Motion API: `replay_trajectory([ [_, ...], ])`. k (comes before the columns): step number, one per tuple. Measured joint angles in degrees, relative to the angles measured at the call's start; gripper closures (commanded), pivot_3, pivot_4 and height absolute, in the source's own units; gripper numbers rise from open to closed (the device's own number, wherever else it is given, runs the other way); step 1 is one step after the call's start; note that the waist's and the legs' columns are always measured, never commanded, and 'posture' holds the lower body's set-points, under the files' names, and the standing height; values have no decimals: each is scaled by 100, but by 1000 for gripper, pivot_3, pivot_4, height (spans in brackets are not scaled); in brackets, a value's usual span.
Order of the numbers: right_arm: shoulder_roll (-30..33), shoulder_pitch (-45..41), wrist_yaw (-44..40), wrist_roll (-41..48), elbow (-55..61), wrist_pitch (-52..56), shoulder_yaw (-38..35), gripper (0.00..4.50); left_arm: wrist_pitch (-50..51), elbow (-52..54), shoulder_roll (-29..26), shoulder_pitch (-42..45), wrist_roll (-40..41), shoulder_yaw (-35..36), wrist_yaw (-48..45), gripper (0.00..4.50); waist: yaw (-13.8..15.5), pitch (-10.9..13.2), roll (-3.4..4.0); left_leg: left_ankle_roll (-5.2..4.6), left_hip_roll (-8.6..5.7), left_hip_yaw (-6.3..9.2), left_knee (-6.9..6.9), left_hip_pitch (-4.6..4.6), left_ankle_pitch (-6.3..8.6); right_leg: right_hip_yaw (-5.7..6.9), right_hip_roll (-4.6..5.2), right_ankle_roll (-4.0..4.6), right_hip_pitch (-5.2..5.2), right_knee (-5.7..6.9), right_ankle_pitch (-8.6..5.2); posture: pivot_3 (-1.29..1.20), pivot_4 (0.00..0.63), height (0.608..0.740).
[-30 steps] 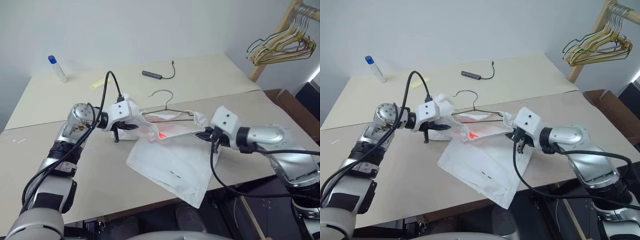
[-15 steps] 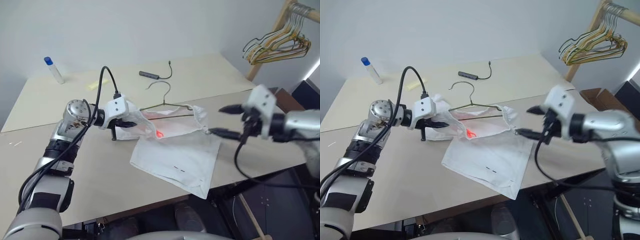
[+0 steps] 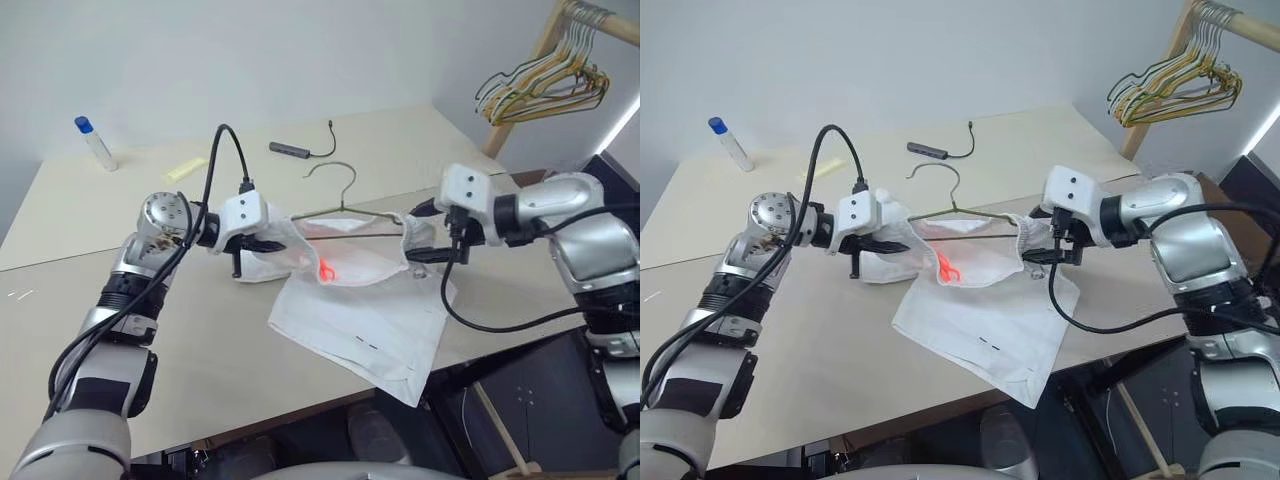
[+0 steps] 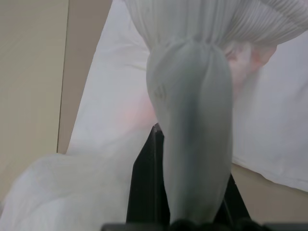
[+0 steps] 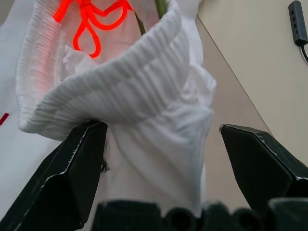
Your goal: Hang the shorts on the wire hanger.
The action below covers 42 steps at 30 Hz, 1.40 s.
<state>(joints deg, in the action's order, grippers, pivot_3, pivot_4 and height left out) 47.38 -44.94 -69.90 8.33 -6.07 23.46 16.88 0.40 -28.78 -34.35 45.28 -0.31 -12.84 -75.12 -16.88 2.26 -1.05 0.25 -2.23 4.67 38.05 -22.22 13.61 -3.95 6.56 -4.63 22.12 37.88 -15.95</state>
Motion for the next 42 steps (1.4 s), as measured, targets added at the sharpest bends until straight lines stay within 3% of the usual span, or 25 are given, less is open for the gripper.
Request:
replay_trajectory([
  [12, -285, -203, -301, -525, -343, -18, 311, 4483, -57, 14, 31, 8, -1, -6, -105, 4500, 2, 0, 0, 1, -2, 4, 0, 1, 0, 1, 0, 0, 3, 9, 0, -243, 0, 740],
  [15, -284, -192, -402, -576, -317, -13, 327, 4483, -86, 14, 27, 33, -5, -5, -116, 4500, -8, 0, 1, 1, -2, 4, 0, 2, -1, 1, 0, 0, 3, 10, 0, -246, 0, 740],
  [16, -281, -185, -429, -581, -295, 10, 323, 4500, -98, 13, 27, 33, -5, -5, -141, 4047, -12, 0, 1, 1, -1, 4, 0, 2, -1, 1, 0, 0, 3, 10, 0, -247, 0, 740],
  [18, -279, -136, -455, -563, -243, 82, 311, 4500, -147, 12, 64, 38, 82, 30, -217, 3736, -20, 0, 1, 1, 0, 5, 0, 1, 0, 1, 0, 0, 3, 10, 0, -247, 0, 740],
  [24, -210, 216, -493, -186, 165, 745, 30, 4500, -203, -40, 130, 173, 599, 215, -500, 1782, -49, 0, 0, 1, -1, 9, 1, -1, 0, 2, 2, 0, 3, 10, 0, -248, 0, 740],
  [29, 165, 896, -432, 297, 677, 1455, -491, 4500, -418, -448, -14, 271, 672, 589, -154, 77, -74, 0, 0, 1, -1, 10, 1, 0, 0, 3, 2, 0, 1, 9, 0, -250, 0, 740],
  [35, 322, 1980, 31, 927, 1481, 2411, -1400, 4500, -342, -666, 75, 570, 848, 1172, 810, 31, -68, -1, -1, 0, 0, 11, 1, -3, 0, 3, 2, -1, 1, 10, 0, -262, 0, 740],
  [42, 330, 3238, 974, 1591, 2181, 3739, -2868, 4500, 1451, 1209, 460, 149, 2360, 1761, 1025, 31, -52, -3, -1, 0, 3, 12, 5, -7, 0, 1, 5, -1, 0, 13, 0, -303, 0, 740],
])
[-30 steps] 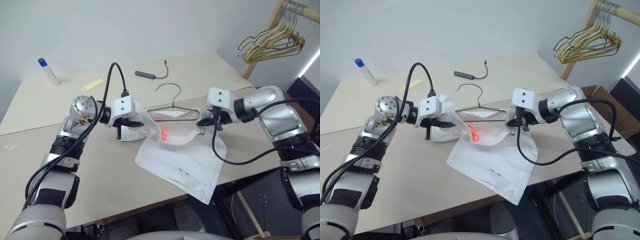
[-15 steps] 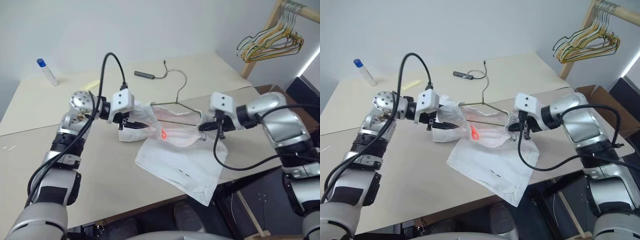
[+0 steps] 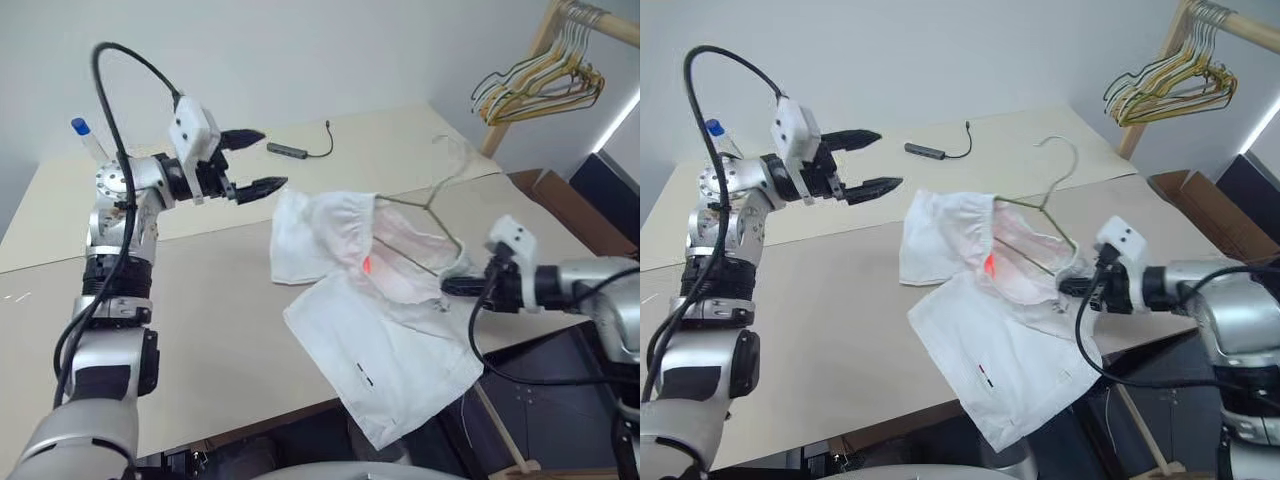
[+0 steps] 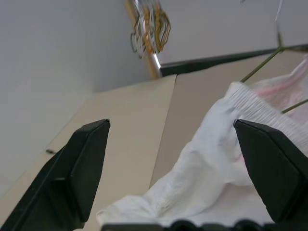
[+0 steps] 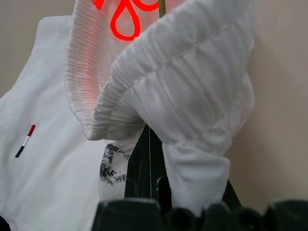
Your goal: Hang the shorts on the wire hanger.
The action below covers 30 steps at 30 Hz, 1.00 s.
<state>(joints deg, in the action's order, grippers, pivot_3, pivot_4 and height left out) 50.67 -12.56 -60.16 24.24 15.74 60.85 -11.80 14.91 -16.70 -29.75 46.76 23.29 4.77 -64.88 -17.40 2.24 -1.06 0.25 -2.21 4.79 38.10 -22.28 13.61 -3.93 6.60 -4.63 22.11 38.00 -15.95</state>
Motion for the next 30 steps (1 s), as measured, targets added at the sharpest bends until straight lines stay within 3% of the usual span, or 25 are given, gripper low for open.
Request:
replay_trajectory([
  [5, -37, 460, 606, 411, 184, 1187, -1250, 4500, 1374, 1321, 352, -236, 1243, 319, 540, 31, 20, -8, 8, 0, 3, -4, 14, 2, 0, -2, -6, 0, -9, -1, 0, -333, 0, 740],
  [11, -40, 11, 1434, 564, -61, 2370, -2277, 4500, 2149, 1953, 576, -234, 2025, 458, 1075, 31, -83, -50, 59, -7, 3, -9, 8, 64, 6, 4, -19, -10, -99, -44, -6, -353, 0, 740],
  [18, 343, -815, 2279, 231, -1192, 2816, -2554, 4500, 2276, 2040, 603, -184, 2231, 475, 1253, 31, -162, -57, 72, -32, 2, -18, -3, 117, 25, 6, -18, -20, -178, -101, -12, -354, 0, 740],
  [30, 917, -2780, 3641, -552, -3296, 2546, -2575, 4500, 2285, 2067, 527, -127, 2405, 494, 1342, 31, -252, -58, 75, -39, -3, -27, -3, 122, 33, 2, -11, -25, -192, -118, -15, -326, 0, 740],
])
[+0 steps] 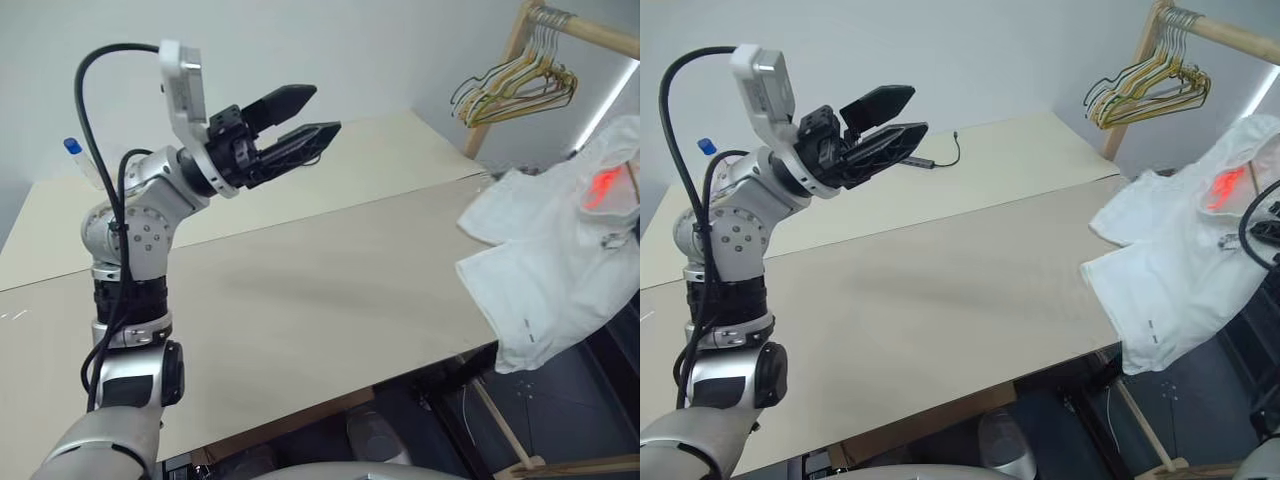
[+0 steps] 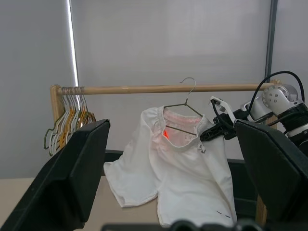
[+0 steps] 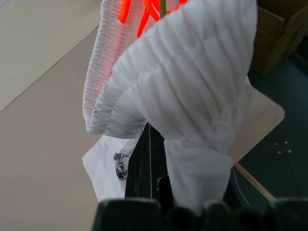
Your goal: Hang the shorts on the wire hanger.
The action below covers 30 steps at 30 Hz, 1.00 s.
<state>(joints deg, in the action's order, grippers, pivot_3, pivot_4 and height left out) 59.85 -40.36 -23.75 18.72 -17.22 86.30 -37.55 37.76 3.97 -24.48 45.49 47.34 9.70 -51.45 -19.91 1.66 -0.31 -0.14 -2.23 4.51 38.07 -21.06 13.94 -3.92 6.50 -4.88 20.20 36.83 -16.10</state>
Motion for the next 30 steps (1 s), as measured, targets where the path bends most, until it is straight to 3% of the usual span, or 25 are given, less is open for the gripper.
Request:
replay_trajectory([
  [10, 207, -1529, 1344, -526, -2638, -1209, -134, 4500, -11, 39, -92, 0, -1, 25, 43, 31, 21, 10, 12, -2, -9, -15, -10, -1, 2, -1, 0, 2, -1, -14, 1, -309, 0, 740],
  [16, 179, -1622, 1578, -563, -3251, -1451, -2, 4500, -12, 202, -114, -25, -1, 27, 63, 31, 18, 12, 10, -1, -10, -35, -11, -3, 2, -1, -1, -2, -5, -22, -1, -303, 0, 740],
  [24, -205, -1201, 1705, -502, -2781, -1434, 65, 1921, -5, 318, -160, -52, 0, 27, 85, 0, 19, 10, 13, -1, -7, -32, -10, -1, 1, -2, -4, -28, -13, -18, -16, -296, 0, 740],
  [29, -516, -861, 1995, -505, -1674, -1485, 1, 113, -6, 410, -176, -98, -4, 26, 149, 0, 31, 9, 14, -1, -6, -11, -10, 0, 2, -3, -3, -29, -11, -20, -13, -290, 0, 740],
  [30, -632, -788, 2086, -514, -1422, -1541, -44, 48, -6, 415, -179, -111, -6, 26, 160, 0, 31, 9, 14, -1, -6, -8, -10, 0, 2, -4, -3, -30, -11, -19, -13, -289, 0, 740],
])
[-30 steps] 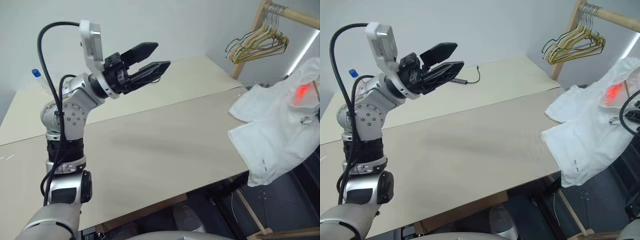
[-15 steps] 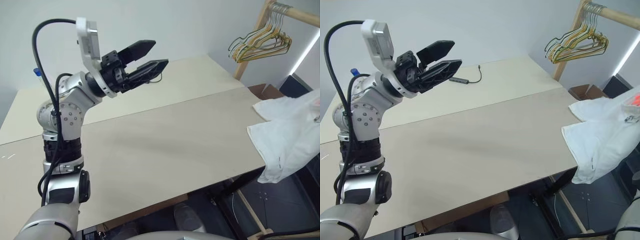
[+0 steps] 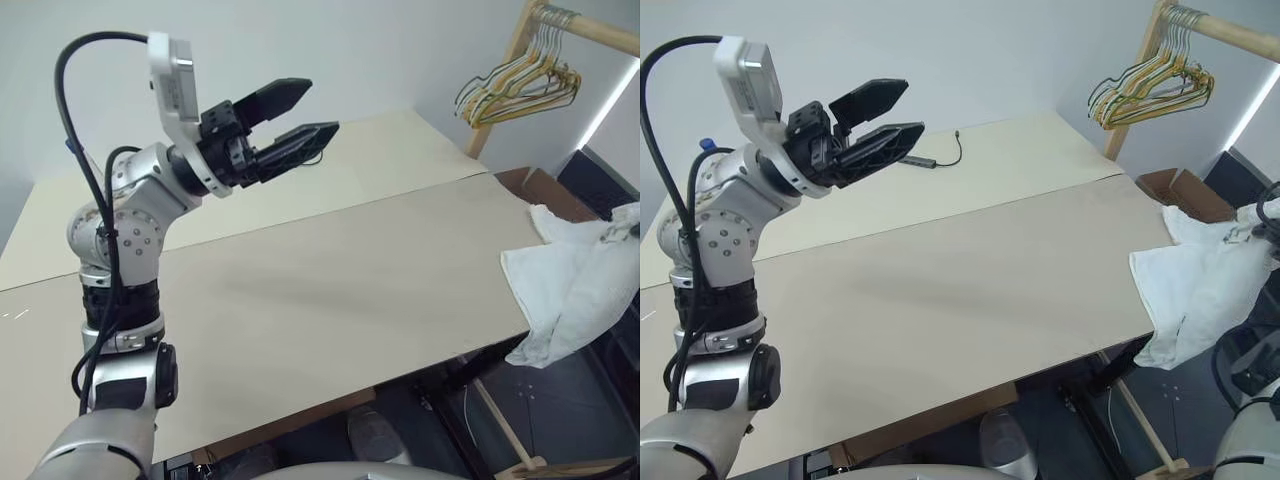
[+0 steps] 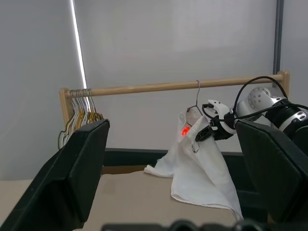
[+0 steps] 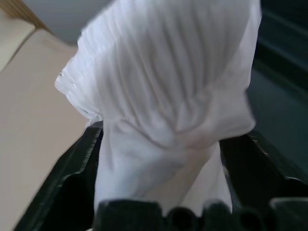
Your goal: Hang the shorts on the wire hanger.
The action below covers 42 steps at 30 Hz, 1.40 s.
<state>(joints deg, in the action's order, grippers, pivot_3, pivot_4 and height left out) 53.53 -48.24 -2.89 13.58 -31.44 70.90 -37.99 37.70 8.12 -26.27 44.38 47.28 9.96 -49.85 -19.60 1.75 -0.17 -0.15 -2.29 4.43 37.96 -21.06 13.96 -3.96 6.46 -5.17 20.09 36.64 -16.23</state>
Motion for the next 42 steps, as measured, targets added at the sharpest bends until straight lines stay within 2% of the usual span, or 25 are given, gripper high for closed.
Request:
replay_trajectory([
  [3, -568, 429, 495, -191, 1001, -630, -69, 48, 0, 14, -26, -81, -7, -4, 44, 0, 8, -1, 2, 0, 4, 5, 0, 0, 0, -1, -1, -3, 2, 7, -1, -284, 0, 740],
  [9, -1456, 1404, 1474, -920, 2287, -2771, 174, 48, -5, 43, -97, -182, -13, 0, 103, 0, 49, -3, 6, 0, 6, 9, 0, 0, 0, -4, 5, 23, 10, 11, 17, -275, 0, 740],
  [13, -1592, 1943, 1873, -1489, 2651, -4748, 493, 48, -33, 107, -120, -249, -54, 10, 191, 0, 86, -3, 7, 0, 3, 8, 0, 3, 0, -6, 4, 22, 11, 10, 17, -260, 0, 740],
  [17, -1619, 2014, 1561, -1552, 2990, -6251, 935, 48, -144, 232, -124, -431, -240, 8, 336, 0, 55, -3, 6, 0, 4, 5, 0, 22, 0, -9, -7, 16, -1, 11, 14, -231, 0, 740],
  [21, -1620, 2005, -85, -581, 3567, -6527, 1546, 48, -289, 382, -295, -806, -550, -6, 395, 0, 61, 0, 2, 0, 20, 10, -3, 28, 0, -7, -26, 4, -5, 11, 7, -201, 0, 740],
  [26, -1422, 1992, -2674, 1167, 3826, -5543, 2293, 48, -469, 630, -702, -1444, -902, -28, 328, 0, 246, 5, -6, -1, 22, 11, -4, 26, 1, -8, -25, 35, -1, 7, 25, -159, 0, 740],
  [27, -1348, 1992, -2910, 1255, 3811, -5441, 2399, 48, -487, 661, -750, -1536, -927, -39, 302, 0, 295, 5, -7, -2, 22, 11, -4, 26, 2, -8, -24, 35, 0, 6, 25, -145, 0, 740],
  [31, -846, 1728, -4713, 1432, 3323, -5070, 3215, 48, -524, 942, -1111, -2193, -1122, -70, 158, 0, 596, 12, -12, -3, 23, 11, -4, 25, 2, -7, -22, 38, 10, 6, 26, -96, 0, 740],
  [36, -830, 1391, -5851, 1232, 2813, -5044, 3951, 48, -562, 1358, -1440, -2928, -1312, 13, 148, 0, 969, 18, -18, 1, 27, 10, -4, 22, 4, -7, -20, 43, 22, 6, 29, -56, 0, 740],
  [42, -1062, 1180, -6209, 1011, 2630, -5079, 4179, 48, -658, 1592, -1507, -3296, -1419, 46, 210, 0, 1429, 23, -24, 4, 24, 11, -4, -3, 3, -2, -19, 54, 54, 8, 35, -36, 0, 740],
])
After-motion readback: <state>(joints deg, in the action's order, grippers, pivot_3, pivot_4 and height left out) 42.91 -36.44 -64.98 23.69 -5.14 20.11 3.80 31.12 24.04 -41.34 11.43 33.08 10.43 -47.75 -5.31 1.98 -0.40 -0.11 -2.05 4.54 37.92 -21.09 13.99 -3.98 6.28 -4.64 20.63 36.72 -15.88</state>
